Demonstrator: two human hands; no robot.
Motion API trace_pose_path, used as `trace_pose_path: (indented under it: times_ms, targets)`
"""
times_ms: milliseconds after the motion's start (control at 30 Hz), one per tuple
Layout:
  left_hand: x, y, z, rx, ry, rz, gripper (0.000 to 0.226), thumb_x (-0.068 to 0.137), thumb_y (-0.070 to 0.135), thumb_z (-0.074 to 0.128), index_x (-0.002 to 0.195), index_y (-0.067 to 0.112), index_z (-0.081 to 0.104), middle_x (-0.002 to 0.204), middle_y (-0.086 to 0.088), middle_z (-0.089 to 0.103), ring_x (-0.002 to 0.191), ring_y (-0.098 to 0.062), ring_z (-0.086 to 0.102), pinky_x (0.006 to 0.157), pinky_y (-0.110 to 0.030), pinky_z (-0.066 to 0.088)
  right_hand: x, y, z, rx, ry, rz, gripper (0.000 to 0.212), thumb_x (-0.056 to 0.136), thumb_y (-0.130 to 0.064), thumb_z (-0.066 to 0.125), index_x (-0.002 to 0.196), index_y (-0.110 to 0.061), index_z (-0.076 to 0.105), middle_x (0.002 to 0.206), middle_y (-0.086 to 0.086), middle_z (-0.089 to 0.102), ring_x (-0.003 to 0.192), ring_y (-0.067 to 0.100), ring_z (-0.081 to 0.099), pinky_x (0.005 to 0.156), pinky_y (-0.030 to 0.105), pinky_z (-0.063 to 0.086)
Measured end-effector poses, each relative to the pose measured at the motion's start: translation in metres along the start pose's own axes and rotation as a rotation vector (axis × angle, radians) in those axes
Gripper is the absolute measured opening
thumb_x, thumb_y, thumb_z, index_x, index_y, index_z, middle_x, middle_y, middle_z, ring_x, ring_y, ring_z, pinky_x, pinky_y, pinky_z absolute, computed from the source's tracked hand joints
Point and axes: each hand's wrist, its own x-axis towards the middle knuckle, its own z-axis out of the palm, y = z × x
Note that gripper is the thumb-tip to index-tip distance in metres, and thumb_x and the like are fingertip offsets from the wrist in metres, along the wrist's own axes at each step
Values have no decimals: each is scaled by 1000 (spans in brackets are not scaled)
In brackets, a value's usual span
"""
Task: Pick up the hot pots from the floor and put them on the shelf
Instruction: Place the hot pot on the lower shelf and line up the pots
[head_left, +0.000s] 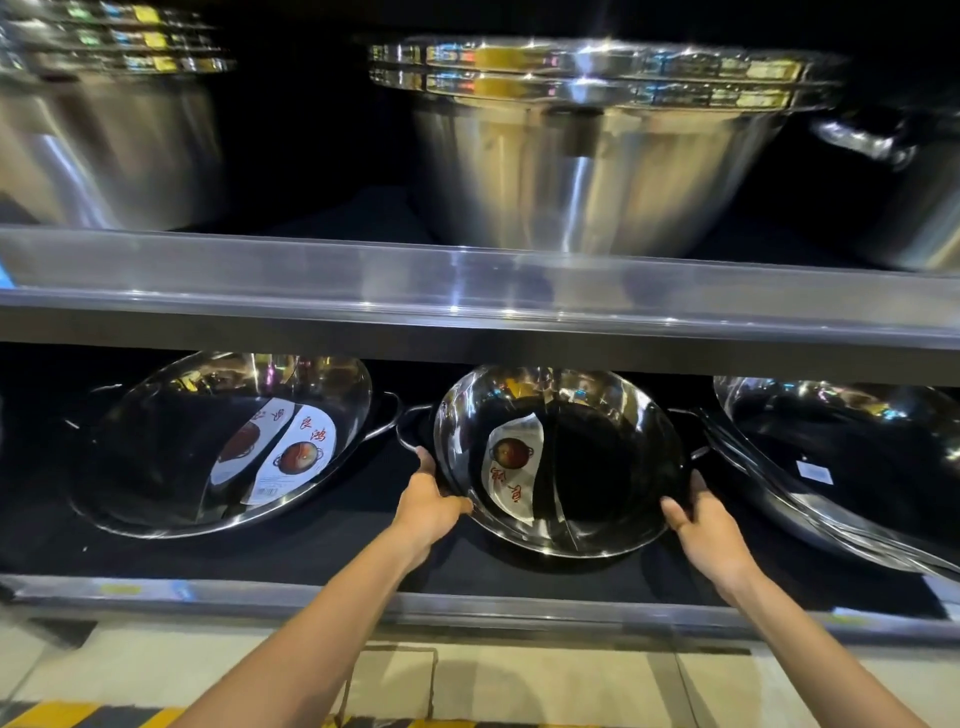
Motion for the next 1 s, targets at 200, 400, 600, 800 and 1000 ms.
trace_pose_path:
  times_ms: [200, 400, 600, 800, 1000]
  targets:
    - [17, 6, -19, 9, -47, 16, 98, 76, -11, 59, 147, 16, -2, 150, -9, 35, 135, -24, 36, 110, -33, 32, -13, -1, 16, -28, 47, -41, 41, 92, -14, 54, 130, -3, 42, 101, 15, 61, 92, 27, 58, 78, 30, 42]
    - [19, 5, -25, -24, -107, -1, 96, 80, -12, 57, 147, 19, -5, 152, -9, 30, 141, -24, 27, 116, -37, 24, -16, -6, 15, -6, 43, -27, 40, 93, -14, 53, 130, -4, 44, 111, 18, 63, 103, 30, 60, 82, 29, 43]
    - [20, 10, -21, -57, -136, 2, 95, 84, -8, 57, 146, 22, -9, 150, -11, 36, 140, -23, 29, 116, -38, 24, -4, -12, 7, 31, -8, 47, 47, 94, -17, 52, 137, -10, 35, 120, 19, 59, 105, 30, 58, 87, 34, 43]
    - [21, 9, -22, -139, -160, -9, 84, 89, -5, 51, 147, 25, -2, 150, -10, 35, 140, -23, 30, 112, -33, 29, -4, -12, 9, 59, -12, 51, 46, 94, -14, 52, 137, -10, 36, 115, 17, 63, 88, 18, 55, 83, 30, 41]
    - [28, 5, -23, -124, -160, 14, 95, 85, -8, 55, 145, 31, -7, 149, -9, 36, 138, -23, 32, 116, -40, 25, -1, -7, 7, 48, -26, 30, 45, 92, -17, 55, 134, -10, 39, 105, 13, 67, 88, 20, 58, 80, 30, 43]
